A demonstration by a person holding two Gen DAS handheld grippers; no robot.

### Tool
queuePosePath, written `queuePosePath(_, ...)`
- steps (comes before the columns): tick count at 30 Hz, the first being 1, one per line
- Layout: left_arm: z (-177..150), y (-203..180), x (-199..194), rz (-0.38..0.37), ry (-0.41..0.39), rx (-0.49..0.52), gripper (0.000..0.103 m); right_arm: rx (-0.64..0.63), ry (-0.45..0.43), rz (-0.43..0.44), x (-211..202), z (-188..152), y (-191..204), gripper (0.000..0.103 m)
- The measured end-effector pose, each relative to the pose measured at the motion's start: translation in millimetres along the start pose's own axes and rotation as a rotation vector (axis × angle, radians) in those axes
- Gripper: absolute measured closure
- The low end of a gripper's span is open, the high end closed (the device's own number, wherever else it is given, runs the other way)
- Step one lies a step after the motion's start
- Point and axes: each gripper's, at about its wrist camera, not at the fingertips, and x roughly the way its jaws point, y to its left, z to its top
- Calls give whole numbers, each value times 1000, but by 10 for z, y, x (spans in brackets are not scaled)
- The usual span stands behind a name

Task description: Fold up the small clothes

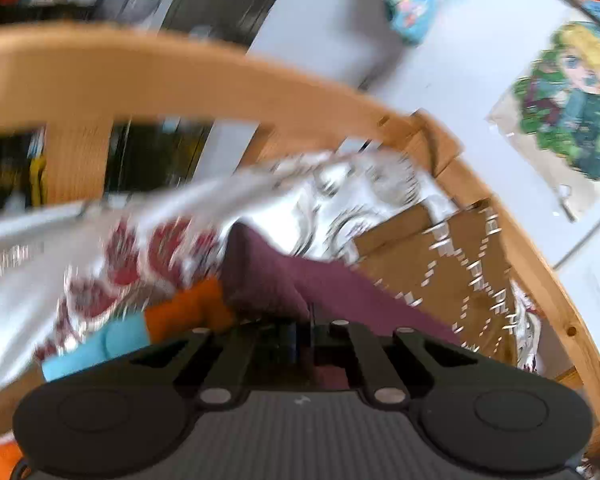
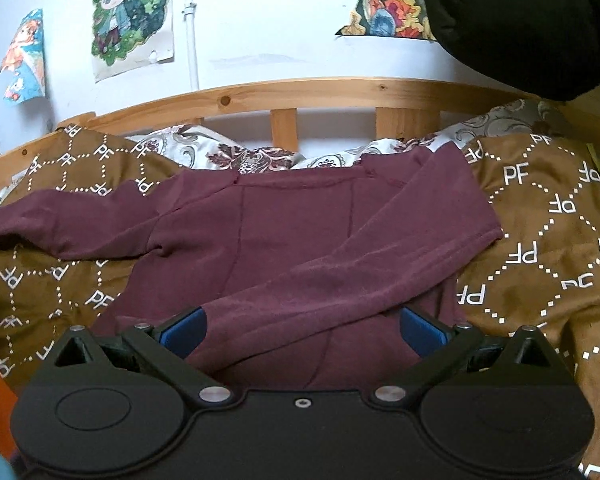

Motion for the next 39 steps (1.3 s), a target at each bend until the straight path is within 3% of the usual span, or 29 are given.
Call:
queuePosePath(2,12,-146,-128,-42,-71,80,99,16,-2,4,3,11,-15,1)
queuePosePath(6,64,-559,-351,-198,-208,261,99,29,-6,14,6,25,-10,1)
queuePosePath(12,37,-1276,-685,-490,-280,495,99,32,-27,10,-50,58,-13,1)
queuePosePath(17,-471,-1886,-967,-745,-234,730,99,52,-42,-68,-106,125,-123,1)
queuePosePath(22,-1259,-2212,-1101,-933,-99,875,99,83,-72,-149,-189,189,-336,1)
queuePosePath(26,-1840,-2317,-1018,-998,33,950,98,125,-93,-206,-278,233,-556,1)
queuePosePath(29,-2182,-2298,-890,-1023,141,983,98,131,-123,-299,-404,275,-728,1)
queuePosePath(36,-2746,-2070,-649,-995,331,1067,98,143,-165,-419,-587,260,-1035,1)
queuePosePath(38,-2770,-2015,-623,-984,363,1068,90,159,-154,-415,-564,240,-1053,1)
queuePosePath(39,-2761,-1991,-620,-977,375,1065,74,165,-147,-408,-542,235,-1051,1)
